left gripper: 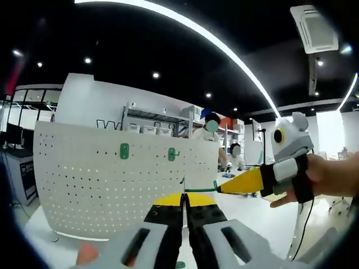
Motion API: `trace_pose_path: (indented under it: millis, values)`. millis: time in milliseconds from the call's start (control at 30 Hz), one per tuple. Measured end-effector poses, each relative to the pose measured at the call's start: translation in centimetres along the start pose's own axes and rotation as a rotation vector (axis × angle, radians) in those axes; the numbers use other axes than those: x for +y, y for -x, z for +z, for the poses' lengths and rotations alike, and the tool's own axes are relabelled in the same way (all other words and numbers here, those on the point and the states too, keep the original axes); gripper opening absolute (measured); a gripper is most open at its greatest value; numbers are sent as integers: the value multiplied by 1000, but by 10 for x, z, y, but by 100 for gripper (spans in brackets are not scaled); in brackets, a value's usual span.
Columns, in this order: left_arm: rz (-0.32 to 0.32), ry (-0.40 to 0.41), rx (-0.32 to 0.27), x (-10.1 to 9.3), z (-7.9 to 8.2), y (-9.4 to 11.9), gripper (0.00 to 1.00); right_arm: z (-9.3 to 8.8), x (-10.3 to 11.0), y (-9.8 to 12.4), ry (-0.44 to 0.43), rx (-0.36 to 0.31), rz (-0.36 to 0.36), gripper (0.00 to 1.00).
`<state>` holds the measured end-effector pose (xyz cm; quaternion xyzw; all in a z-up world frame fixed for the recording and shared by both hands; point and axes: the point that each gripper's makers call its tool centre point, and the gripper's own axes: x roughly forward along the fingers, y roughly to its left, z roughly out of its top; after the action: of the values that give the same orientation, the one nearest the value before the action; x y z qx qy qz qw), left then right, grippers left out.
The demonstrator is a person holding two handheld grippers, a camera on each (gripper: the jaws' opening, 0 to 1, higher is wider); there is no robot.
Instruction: Insert the hook assembly into the mounting plate slot until the hook locks in place.
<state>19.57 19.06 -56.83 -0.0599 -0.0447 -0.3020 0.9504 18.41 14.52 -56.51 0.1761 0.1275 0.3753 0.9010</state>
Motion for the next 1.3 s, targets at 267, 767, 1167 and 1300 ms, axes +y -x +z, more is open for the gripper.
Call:
trace_pose_path:
  millis: [267, 767, 1167, 1300]
  values:
    - [46, 24, -25, 1, 1, -3, 1, 1, -3, -15, -60, -42, -54, 8]
    - [57, 28, -33, -2, -1, -6, 1, 4, -8, -27, -108, -88, -96, 7]
    - [16, -18, -26, -11, 0, -6, 1, 4, -8, -26, -149, -91, -78, 6]
    - [1, -33, -13, -13, -2, -5, 2, 4, -4, -24, -139, -88, -62, 2]
